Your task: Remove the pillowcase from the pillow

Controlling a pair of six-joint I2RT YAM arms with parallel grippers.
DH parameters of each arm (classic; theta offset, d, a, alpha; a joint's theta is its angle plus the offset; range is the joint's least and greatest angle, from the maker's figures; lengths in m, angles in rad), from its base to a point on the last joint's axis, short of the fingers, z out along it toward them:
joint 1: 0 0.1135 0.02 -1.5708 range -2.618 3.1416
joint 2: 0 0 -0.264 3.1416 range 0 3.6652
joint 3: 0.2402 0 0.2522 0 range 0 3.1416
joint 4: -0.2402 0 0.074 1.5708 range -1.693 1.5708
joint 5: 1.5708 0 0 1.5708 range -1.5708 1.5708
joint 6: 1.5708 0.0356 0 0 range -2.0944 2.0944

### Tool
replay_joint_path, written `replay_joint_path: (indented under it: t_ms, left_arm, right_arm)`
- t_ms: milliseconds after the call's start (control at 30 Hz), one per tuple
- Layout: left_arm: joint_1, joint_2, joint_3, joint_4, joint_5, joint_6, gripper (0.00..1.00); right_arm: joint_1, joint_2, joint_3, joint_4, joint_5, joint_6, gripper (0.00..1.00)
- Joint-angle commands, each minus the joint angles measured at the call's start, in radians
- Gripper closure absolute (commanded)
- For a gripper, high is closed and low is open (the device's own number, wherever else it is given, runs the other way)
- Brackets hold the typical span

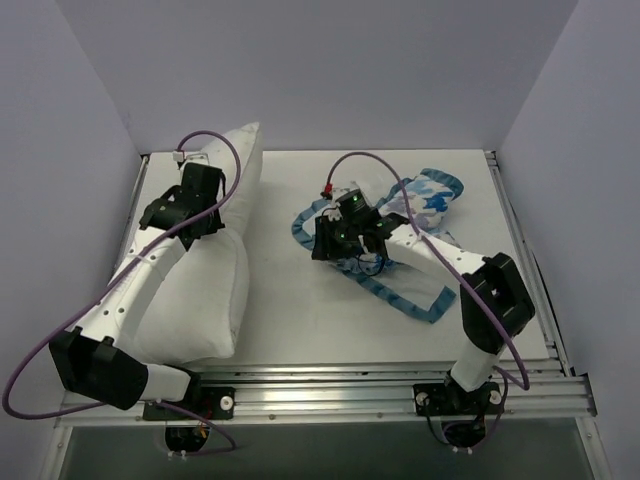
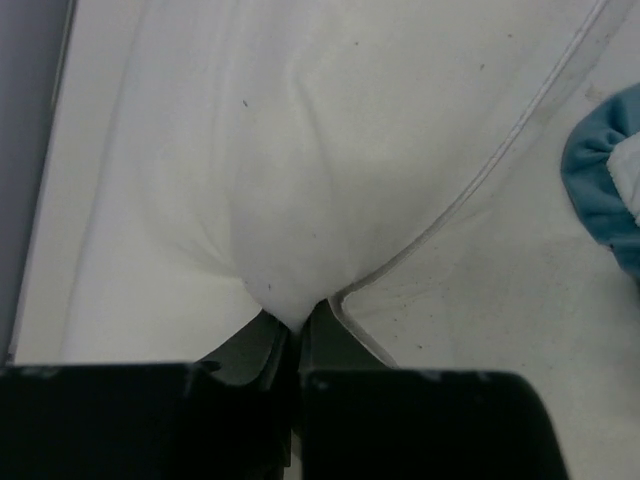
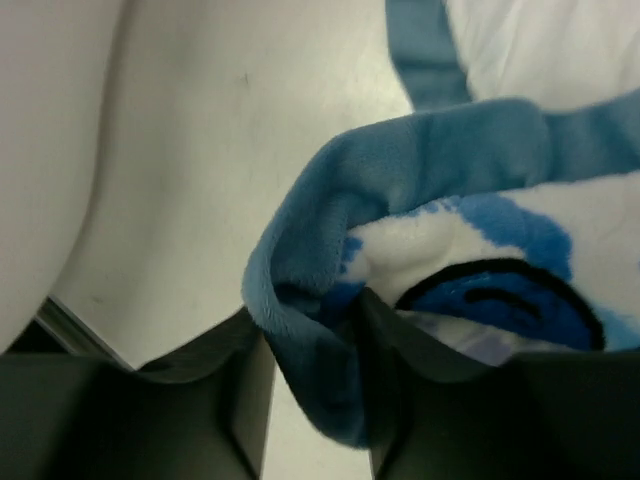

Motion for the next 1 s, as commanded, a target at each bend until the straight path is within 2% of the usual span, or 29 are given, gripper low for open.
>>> replay_joint_path:
  t_ms: [0, 33, 67, 100, 200, 233, 300, 333, 367, 400, 433, 633, 800, 967]
  left_arm:
    - [0.004, -0.028, -0.057, 0.194, 0.042, -0.047, 0.95]
    - [0.004, -0.028, -0.07, 0.204, 0.065, -0.057, 0.89]
    - [0.004, -0.027, -0.083, 0.223, 0.089, -0.057, 0.81]
    - [0.003, -0.025, -0.084, 0.227, 0.132, -0.06, 0.65]
    - [0.003, -0.036, -0.059, 0.22, 0.166, -0.077, 0.44]
    - [0.003, -0.045, -0.05, 0.217, 0.171, -0.08, 0.31]
    - [0.003, -0.083, -0.015, 0.198, 0.18, -0.084, 0.18]
    - [0.003, -0.1, -0.001, 0.191, 0.186, -0.08, 0.08]
    - [0.003, -0.116, 0.013, 0.166, 0.189, -0.076, 0.04]
    - [0.003, -0.149, 0.045, 0.152, 0.192, -0.064, 0.01]
    - [0.003, -0.165, 0.062, 0.114, 0.186, -0.058, 0.06]
    - [0.003, -0.335, 0.16, -0.035, 0.137, 0.024, 0.06]
    - [0.003, -0.522, 0.185, -0.113, 0.097, 0.105, 0.06]
    - [0.003, -0.715, 0.142, -0.184, 0.008, 0.157, 0.06]
  right_arm:
    - [0.061, -0.023, -0.084, 0.036, 0.093, -0.011, 0.62]
    - [0.066, -0.054, -0.099, 0.034, 0.096, -0.007, 0.55]
    - [0.065, -0.074, -0.11, 0.033, 0.095, -0.007, 0.42]
    - [0.066, -0.095, -0.112, 0.01, 0.099, -0.01, 0.37]
    - [0.065, -0.183, -0.045, -0.094, 0.185, -0.051, 0.23]
    - [0.065, -0.224, -0.021, -0.122, 0.24, -0.06, 0.2]
    - [0.063, -0.264, 0.041, -0.191, 0.301, -0.083, 0.15]
    - [0.063, -0.305, 0.062, -0.214, 0.328, -0.088, 0.14]
    - [0.06, -0.327, 0.077, -0.231, 0.41, -0.091, 0.11]
    - [0.059, -0.37, 0.091, -0.262, 0.447, -0.093, 0.1]
    - [0.057, -0.391, 0.112, -0.279, 0.482, -0.093, 0.09]
    - [0.048, -0.578, 0.155, -0.388, 0.746, -0.089, 0.03]
    - [0.048, -0.785, 0.143, -0.452, 0.93, -0.07, 0.0]
    - [0.048, -0.979, 0.082, -0.49, 1.033, -0.054, 0.0]
